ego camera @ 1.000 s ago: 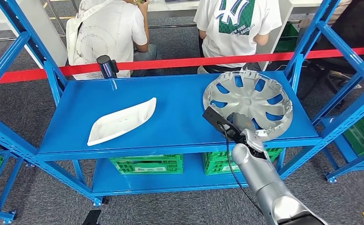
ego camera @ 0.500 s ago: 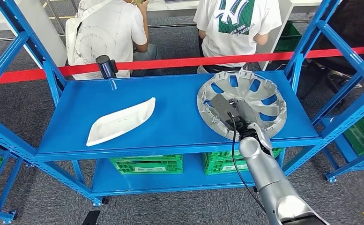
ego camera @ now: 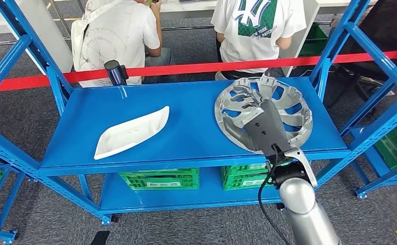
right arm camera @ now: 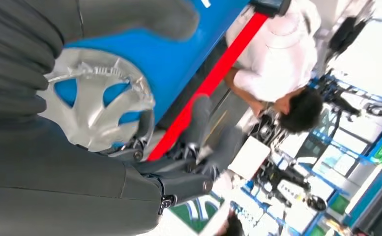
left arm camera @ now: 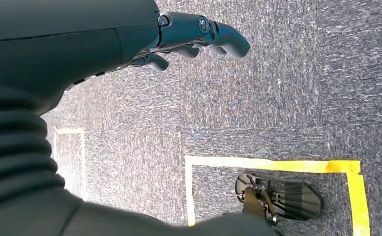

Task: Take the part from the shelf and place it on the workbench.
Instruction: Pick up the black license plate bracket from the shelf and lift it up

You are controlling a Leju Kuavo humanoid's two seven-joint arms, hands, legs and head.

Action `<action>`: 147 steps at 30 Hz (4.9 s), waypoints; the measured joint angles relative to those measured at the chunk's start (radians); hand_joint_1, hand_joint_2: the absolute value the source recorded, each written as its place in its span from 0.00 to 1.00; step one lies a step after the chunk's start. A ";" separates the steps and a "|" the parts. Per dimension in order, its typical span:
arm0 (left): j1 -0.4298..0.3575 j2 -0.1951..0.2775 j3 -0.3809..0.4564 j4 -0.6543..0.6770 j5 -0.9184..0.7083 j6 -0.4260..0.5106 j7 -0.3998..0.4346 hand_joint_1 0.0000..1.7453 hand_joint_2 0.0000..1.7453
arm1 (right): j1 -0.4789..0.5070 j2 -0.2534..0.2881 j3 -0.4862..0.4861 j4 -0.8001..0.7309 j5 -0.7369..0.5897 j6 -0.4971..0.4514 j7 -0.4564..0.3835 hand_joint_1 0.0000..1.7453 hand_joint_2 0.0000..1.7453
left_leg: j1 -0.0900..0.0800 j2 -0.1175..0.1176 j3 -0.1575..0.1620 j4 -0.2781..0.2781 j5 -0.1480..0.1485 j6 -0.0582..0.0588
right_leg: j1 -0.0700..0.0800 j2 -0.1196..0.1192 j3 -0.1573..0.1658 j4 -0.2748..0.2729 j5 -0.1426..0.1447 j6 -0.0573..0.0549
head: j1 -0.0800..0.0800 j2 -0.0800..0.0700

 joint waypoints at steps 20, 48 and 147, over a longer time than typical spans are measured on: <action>-0.004 -0.004 0.000 0.000 -0.026 -0.014 0.021 0.00 0.00 | -0.170 -0.021 0.076 0.566 0.213 -0.058 0.229 0.00 0.00 | 0.000 -0.003 0.001 0.000 0.001 0.001 | 0.000 -0.003 0.003 0.000 0.001 0.001 | 0.000 0.000; -0.029 -0.006 0.000 0.000 -0.049 -0.019 0.036 0.00 0.00 | -0.245 -0.020 0.055 0.867 0.263 -0.046 0.323 0.00 0.00 | 0.000 -0.003 0.002 0.000 0.001 0.001 | 0.000 -0.002 0.003 0.000 0.000 0.001 | 0.000 0.000; -0.009 -0.007 0.011 0.000 -0.056 0.004 0.006 0.00 1.00 | 0.052 -0.033 0.012 -0.096 -0.035 -0.083 -0.090 1.00 1.00 | 0.000 -0.006 0.000 -0.001 -0.001 -0.002 | 0.000 -0.004 0.001 0.000 -0.003 -0.001 | 0.000 0.000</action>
